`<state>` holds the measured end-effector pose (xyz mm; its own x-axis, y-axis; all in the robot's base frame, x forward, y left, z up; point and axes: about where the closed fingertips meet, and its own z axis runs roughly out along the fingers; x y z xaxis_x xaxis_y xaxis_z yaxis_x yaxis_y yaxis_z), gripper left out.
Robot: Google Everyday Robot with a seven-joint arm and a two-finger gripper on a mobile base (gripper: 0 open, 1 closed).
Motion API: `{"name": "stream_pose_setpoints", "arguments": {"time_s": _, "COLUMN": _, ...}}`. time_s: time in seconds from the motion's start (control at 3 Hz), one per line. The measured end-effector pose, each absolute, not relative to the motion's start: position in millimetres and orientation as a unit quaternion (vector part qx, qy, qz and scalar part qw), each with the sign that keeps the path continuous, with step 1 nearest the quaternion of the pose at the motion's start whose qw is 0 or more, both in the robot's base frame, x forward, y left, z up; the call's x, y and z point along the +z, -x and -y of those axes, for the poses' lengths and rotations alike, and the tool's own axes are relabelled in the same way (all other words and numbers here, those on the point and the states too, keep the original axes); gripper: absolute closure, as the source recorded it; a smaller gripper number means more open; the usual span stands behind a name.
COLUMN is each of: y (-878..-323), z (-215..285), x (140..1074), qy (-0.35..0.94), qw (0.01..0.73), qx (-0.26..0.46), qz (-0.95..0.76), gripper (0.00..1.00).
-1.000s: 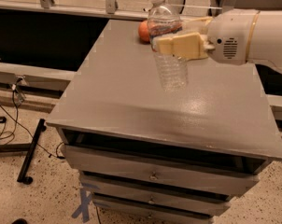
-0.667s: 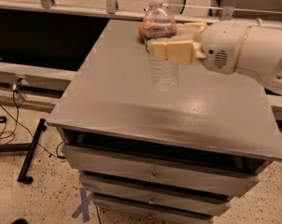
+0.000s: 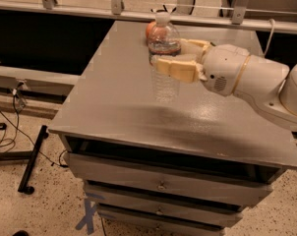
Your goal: Place water bottle upright
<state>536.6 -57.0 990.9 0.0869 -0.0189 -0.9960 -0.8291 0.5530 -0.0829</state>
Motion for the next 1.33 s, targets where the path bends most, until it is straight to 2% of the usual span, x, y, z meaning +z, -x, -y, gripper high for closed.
{"name": "stream_pose_setpoints", "arguments": {"time_s": 1.33, "y": -527, "z": 69, "x": 951, "qy": 0.318, "qw": 0.675, "qx": 0.346, "qz": -0.569, "gripper": 1.00}}
